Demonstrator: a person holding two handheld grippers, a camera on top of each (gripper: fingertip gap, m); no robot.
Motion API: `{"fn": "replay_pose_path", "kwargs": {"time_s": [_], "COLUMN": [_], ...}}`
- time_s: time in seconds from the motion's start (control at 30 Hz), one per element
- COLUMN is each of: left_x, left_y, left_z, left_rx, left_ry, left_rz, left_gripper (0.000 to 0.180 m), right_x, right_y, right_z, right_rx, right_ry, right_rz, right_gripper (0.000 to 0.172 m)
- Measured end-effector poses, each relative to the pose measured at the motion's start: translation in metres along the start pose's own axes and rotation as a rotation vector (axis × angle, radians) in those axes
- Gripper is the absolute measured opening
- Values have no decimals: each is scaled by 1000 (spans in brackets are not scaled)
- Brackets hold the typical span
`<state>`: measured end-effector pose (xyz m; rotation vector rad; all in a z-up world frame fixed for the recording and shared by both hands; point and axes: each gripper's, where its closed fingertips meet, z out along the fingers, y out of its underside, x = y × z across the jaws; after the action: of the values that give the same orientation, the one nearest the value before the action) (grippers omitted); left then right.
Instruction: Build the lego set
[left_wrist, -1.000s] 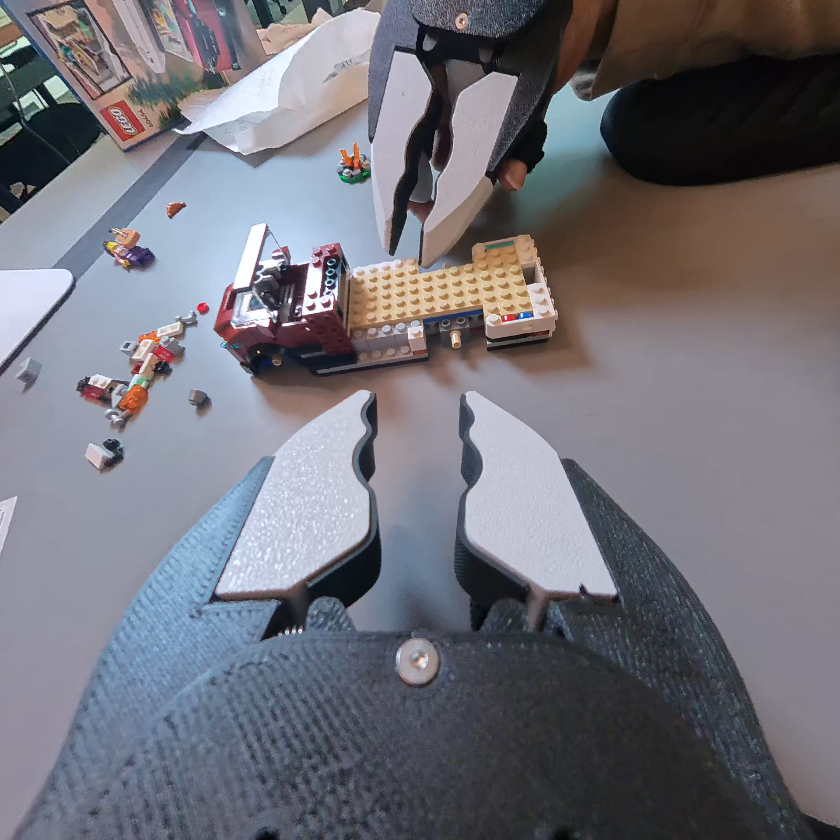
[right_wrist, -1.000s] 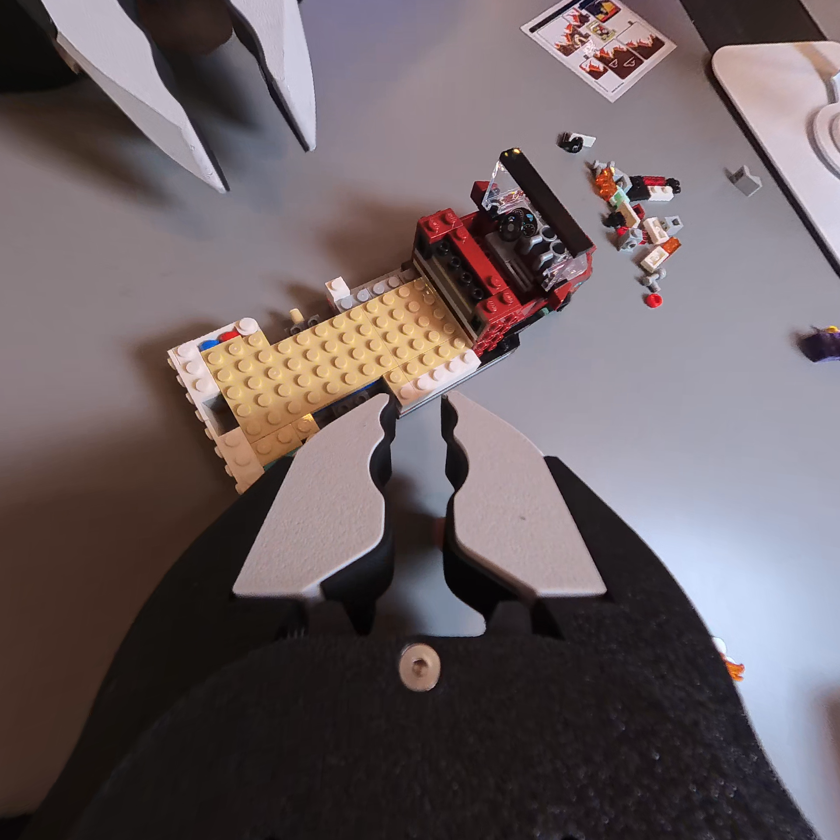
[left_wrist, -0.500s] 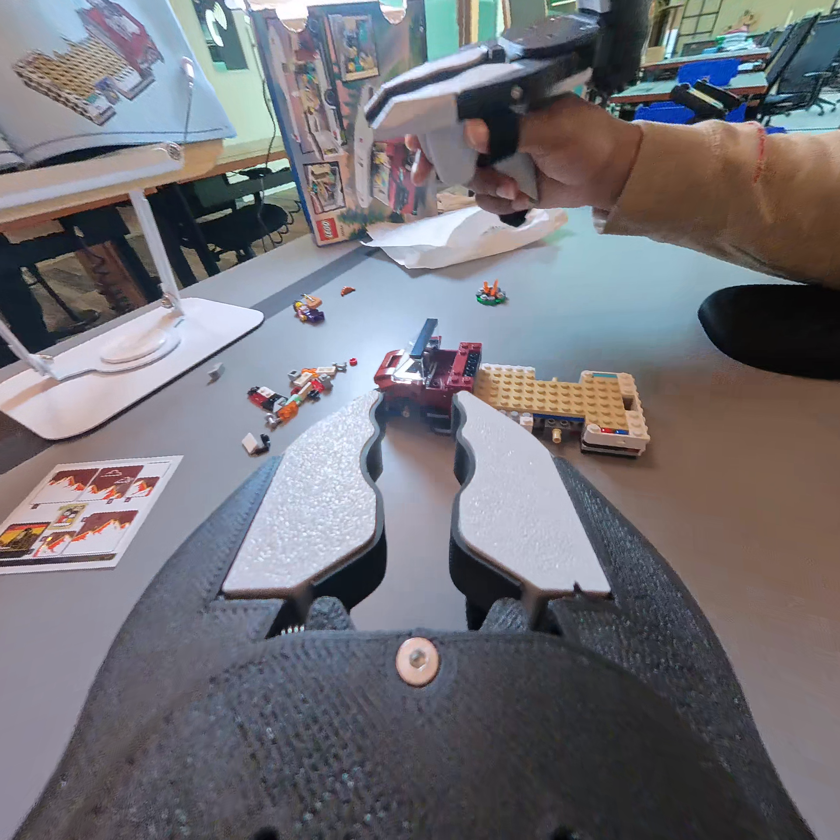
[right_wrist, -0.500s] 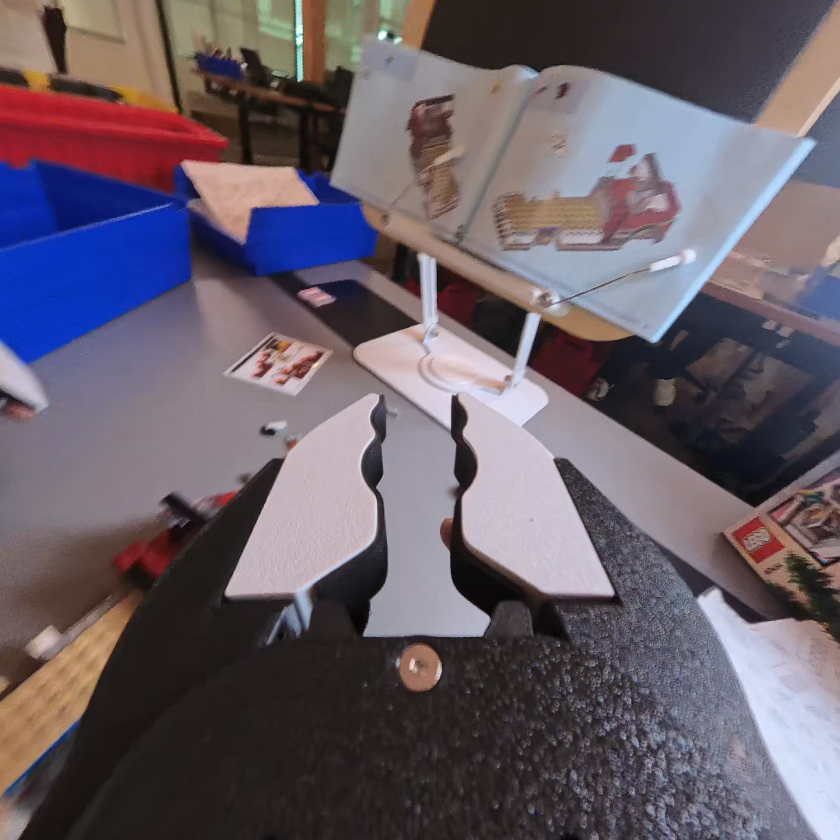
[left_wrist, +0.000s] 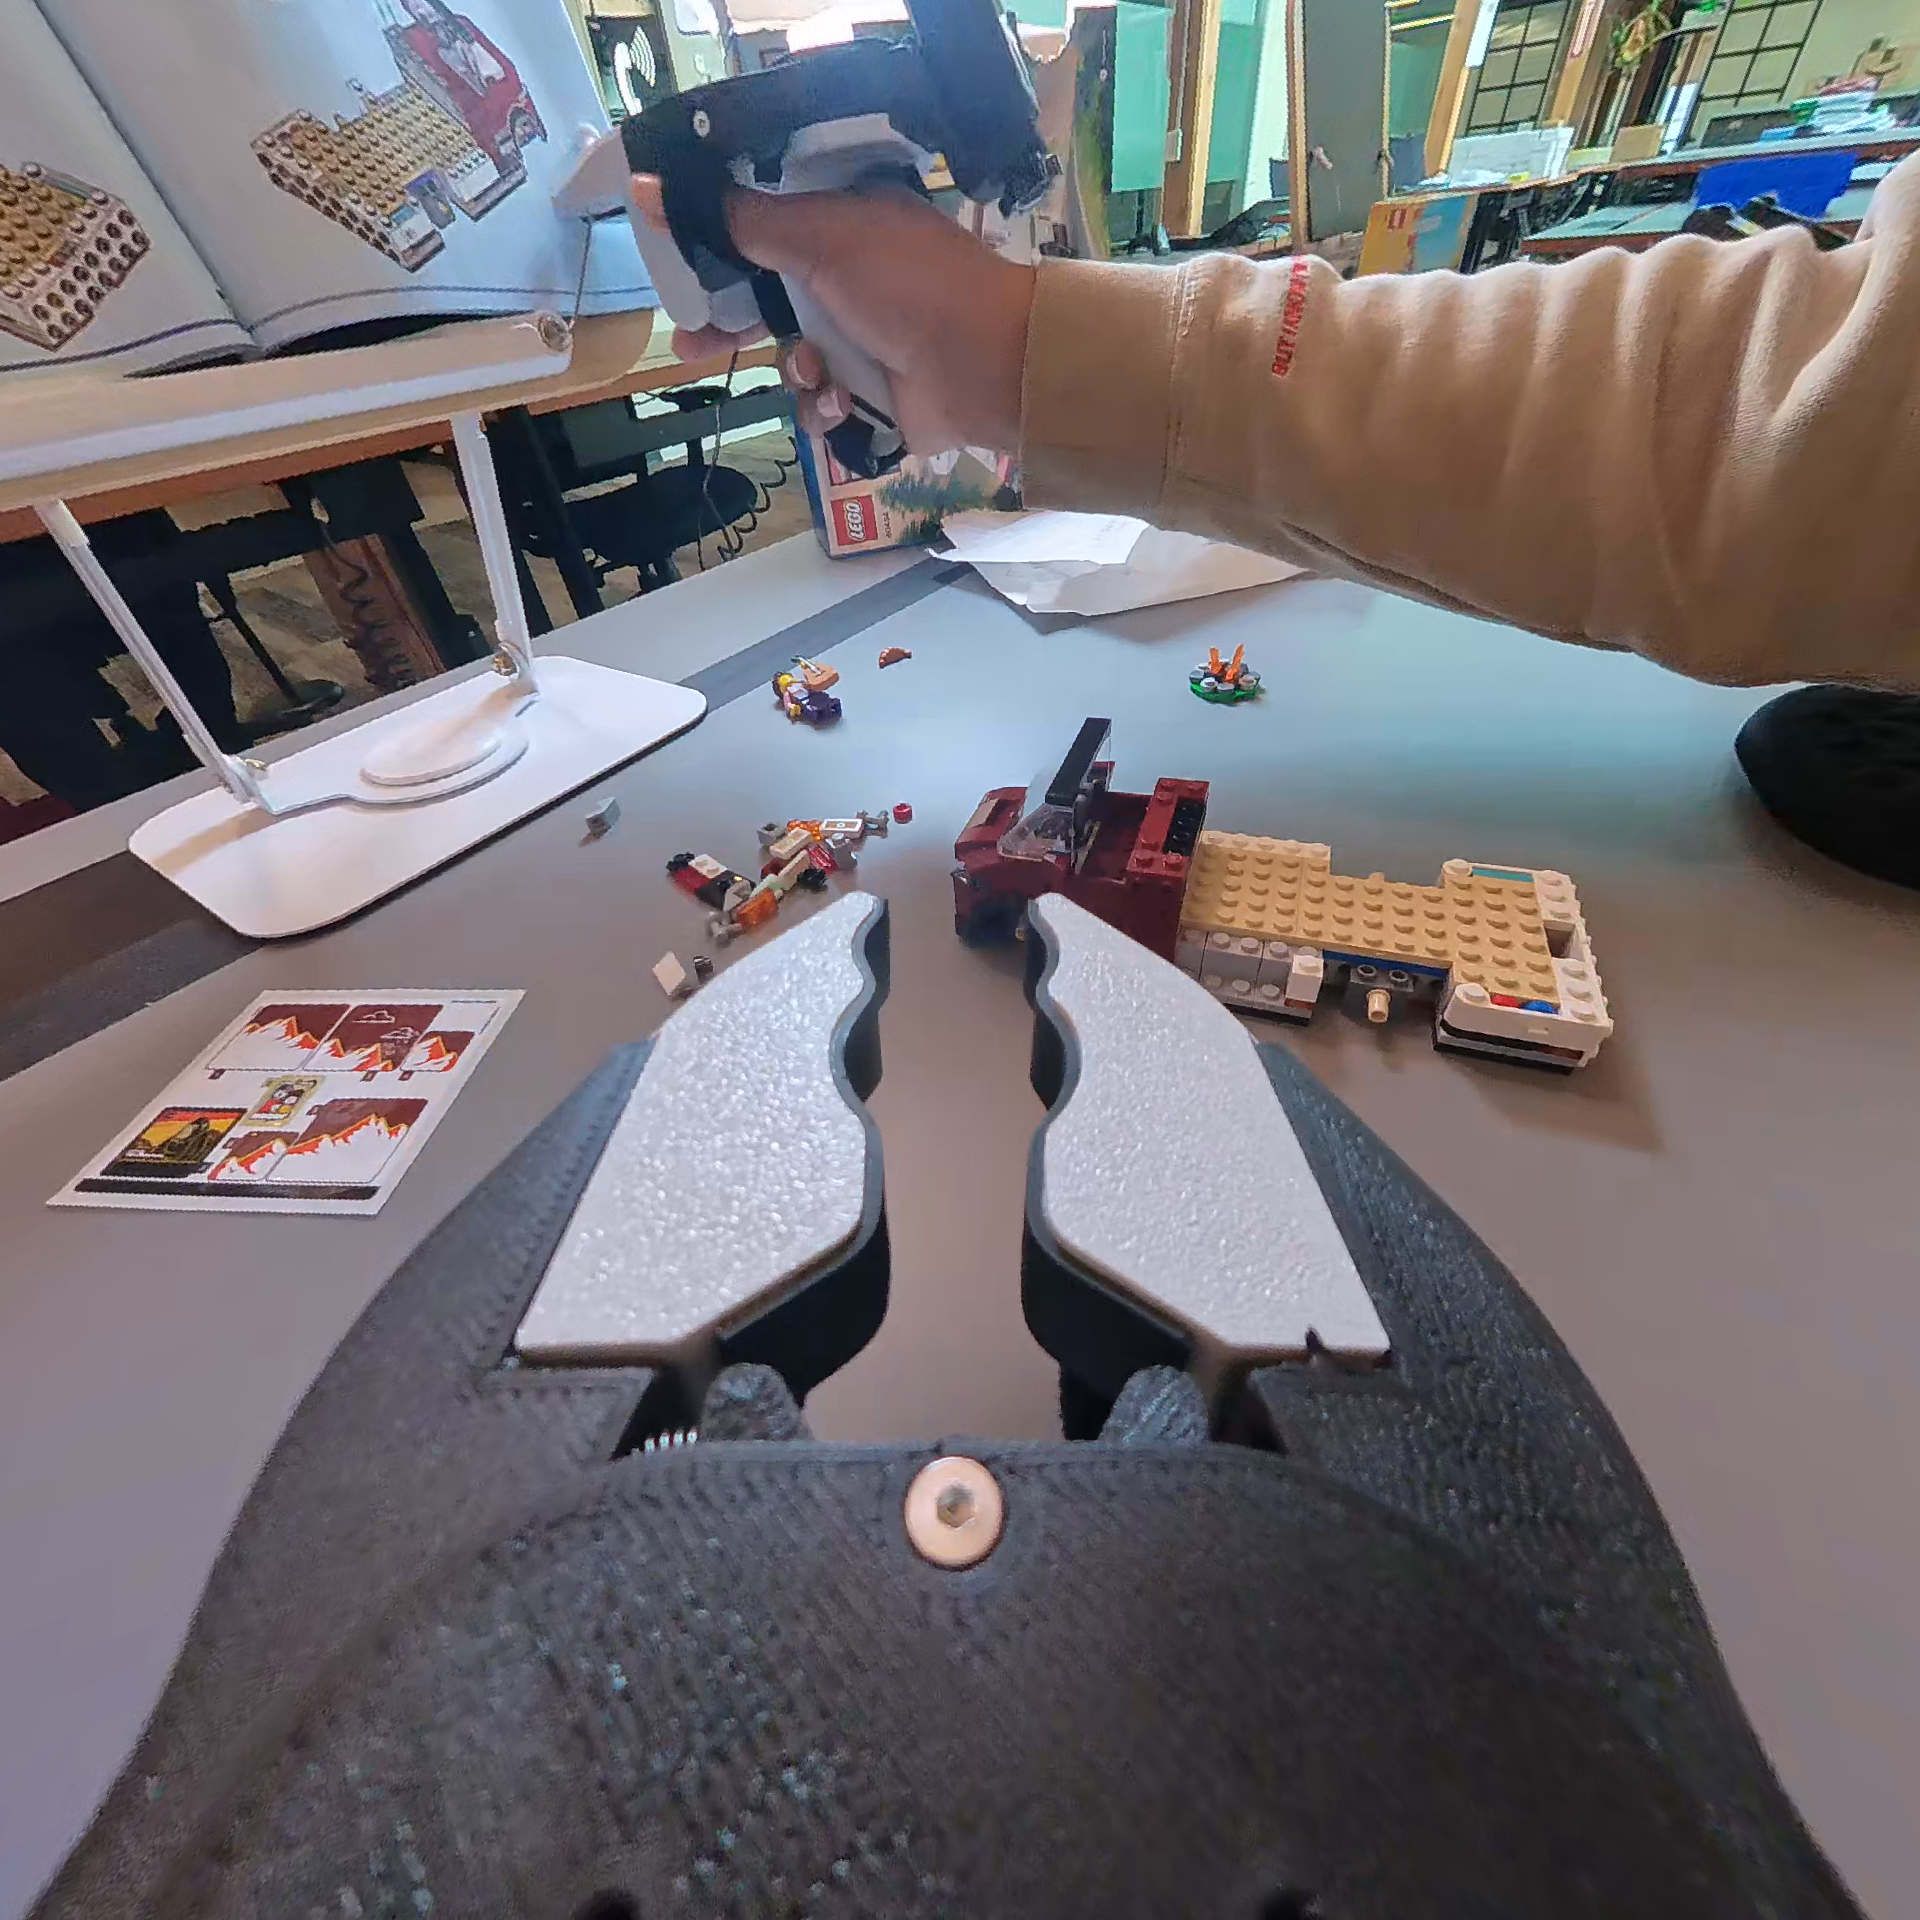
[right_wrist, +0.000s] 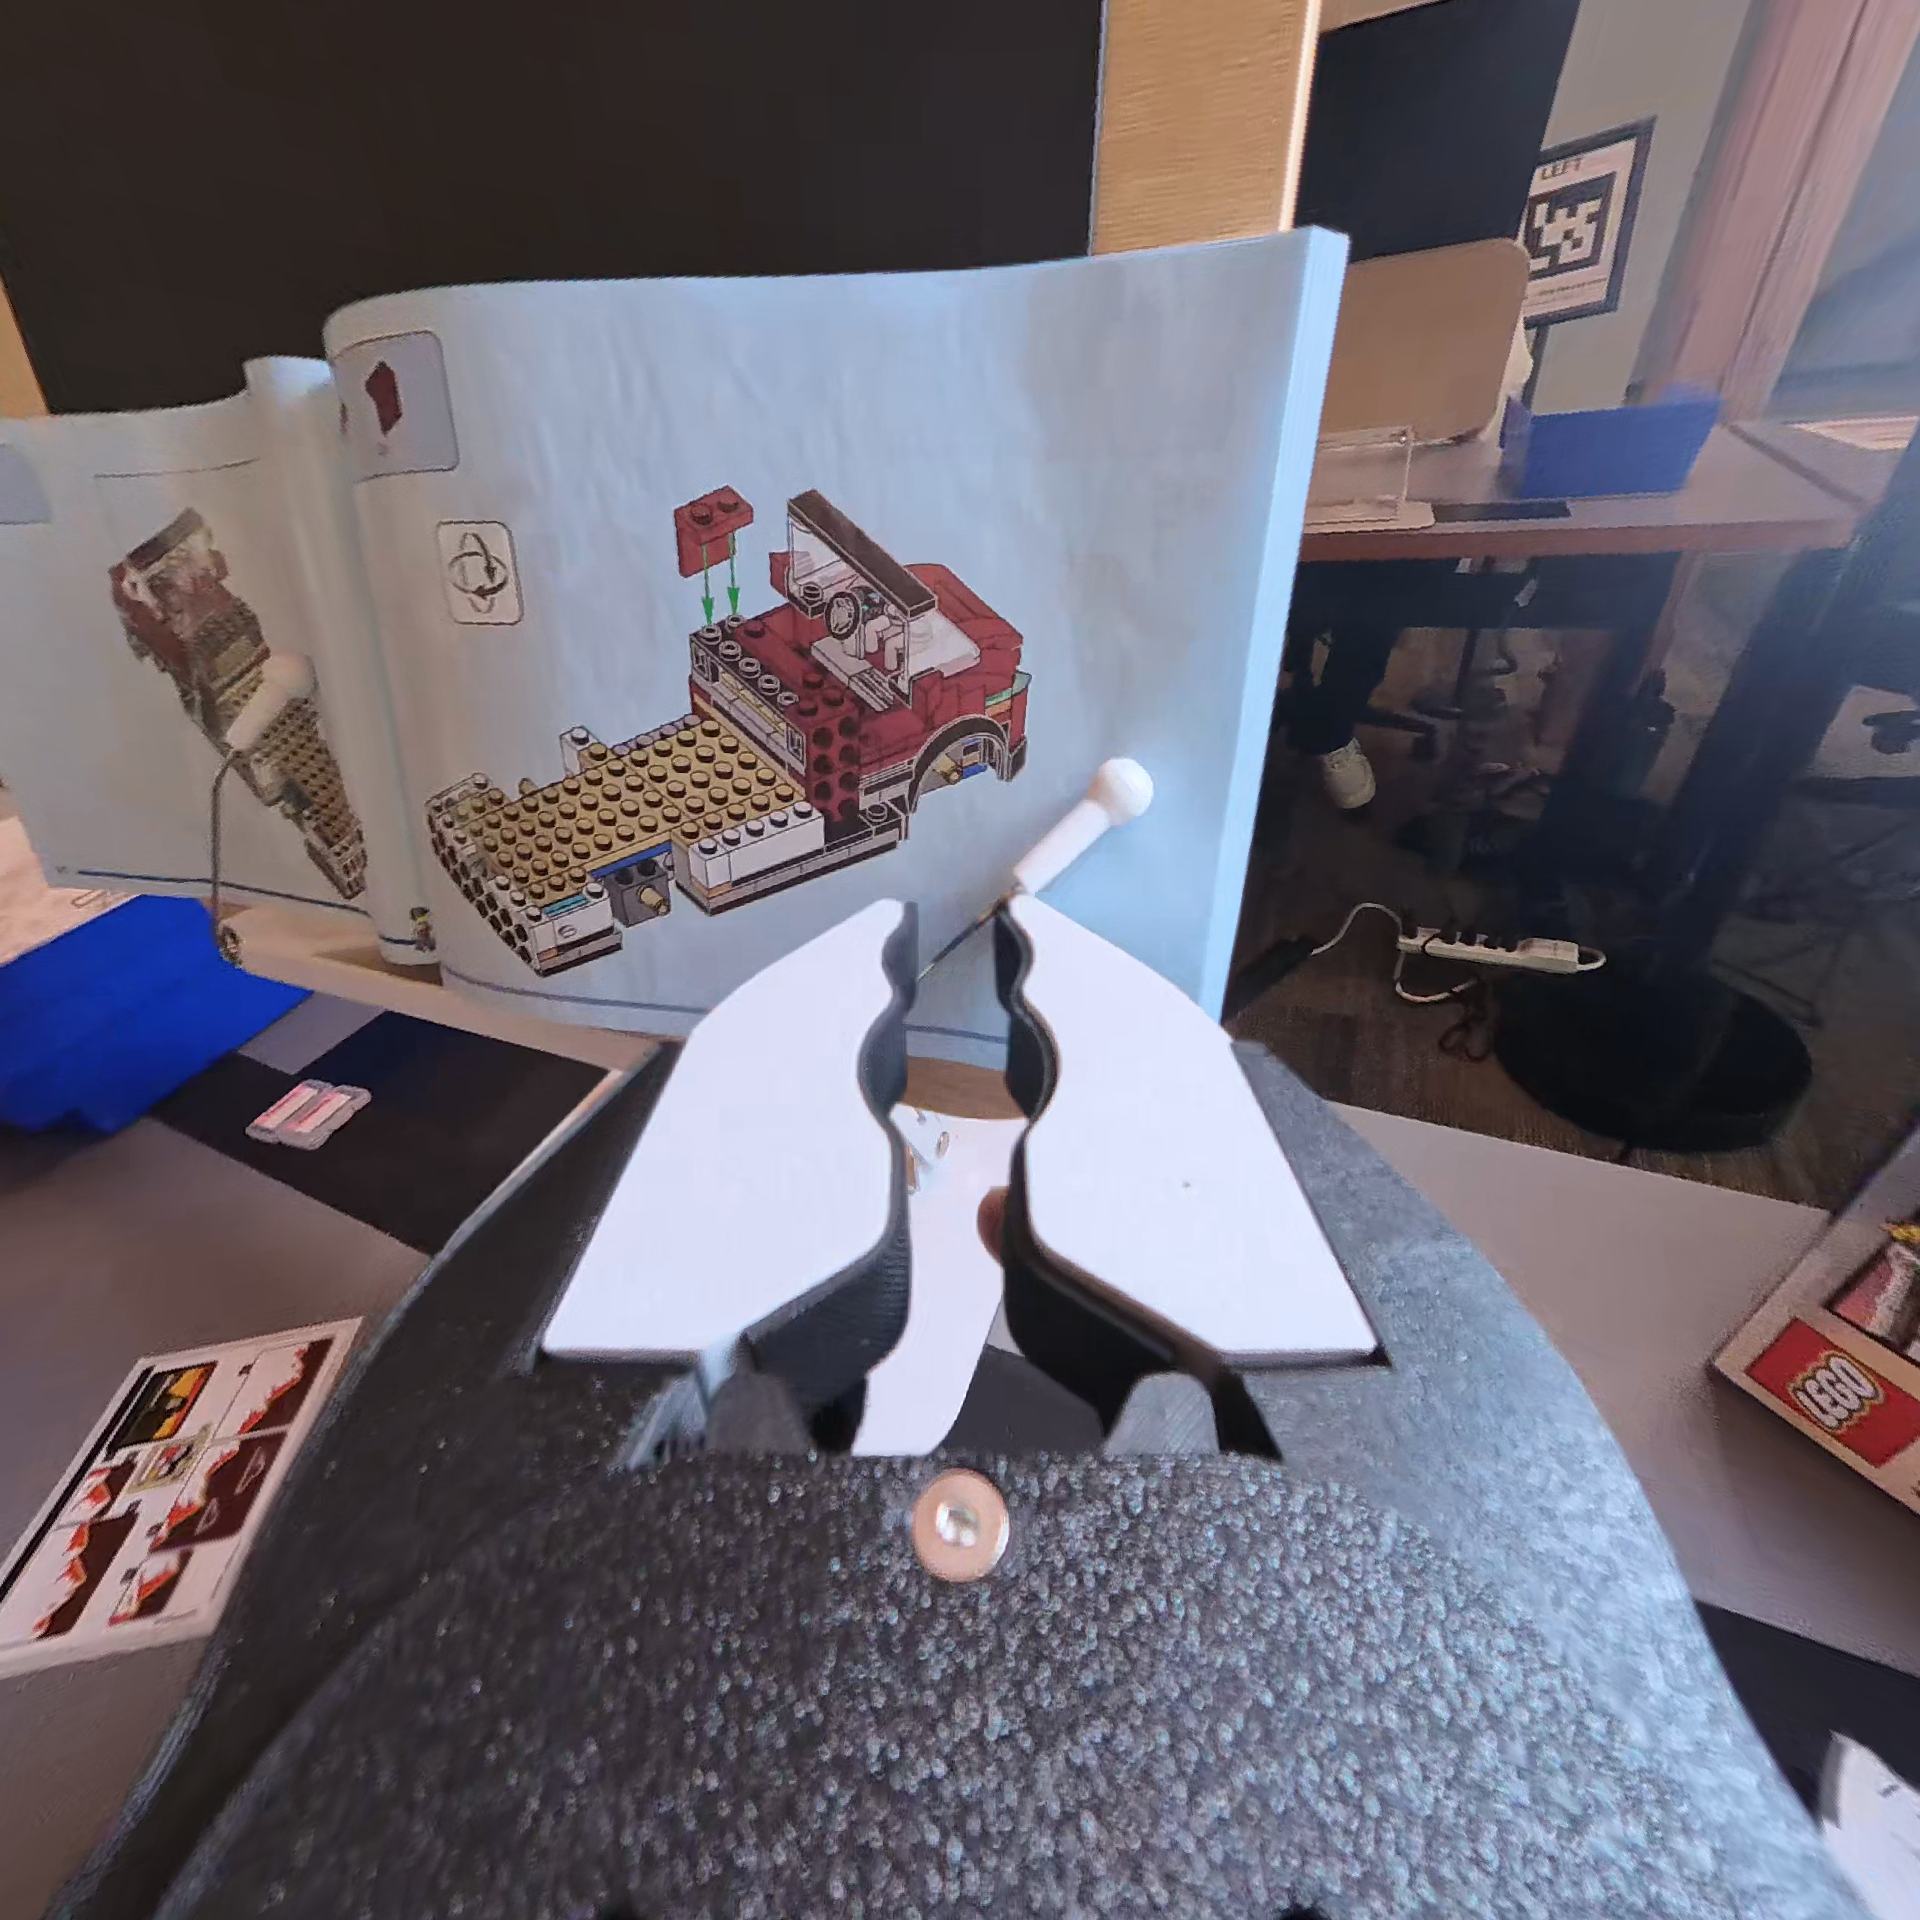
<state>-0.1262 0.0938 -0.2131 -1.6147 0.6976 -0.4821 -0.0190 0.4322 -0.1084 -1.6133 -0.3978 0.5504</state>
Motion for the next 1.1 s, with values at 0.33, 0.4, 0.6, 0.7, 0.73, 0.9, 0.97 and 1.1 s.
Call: {"fn": "replay_pose_path", "kwargs": {"time_s": [0.33,0.4,0.6,0.7,0.73,0.9,0.97,1.1], "left_x": [3,4,3,4,4,5,5,-2], "left_y": [8,9,12,11,12,12,12,9], "left_z": [5,5,5,4,4,4,4,5], "left_rx": [-39,-43,-59,-58,-59,-59,-61,-68], "left_ry": [23,21,13,11,12,19,16,-21], "left_rz": [14,25,37,40,42,43,43,33], "left_gripper": [22,21,18,18,17,17,17,18], "right_x": [9,10,13,12,11,15,19,24], "right_y": [13,17,31,42,44,56,60,47], "right_z": [-7,-9,-12,-14,-15,-24,-31,-49], "right_rx": [36,32,6,-8,-12,-44,-59,-31], "right_ry": [-12,-16,-45,-79,-100,-192,-180,-92], "right_rz": [101,117,232,330,372,524,498,257], "right_gripper": [13,13,15,17,17,30,33,36]}}
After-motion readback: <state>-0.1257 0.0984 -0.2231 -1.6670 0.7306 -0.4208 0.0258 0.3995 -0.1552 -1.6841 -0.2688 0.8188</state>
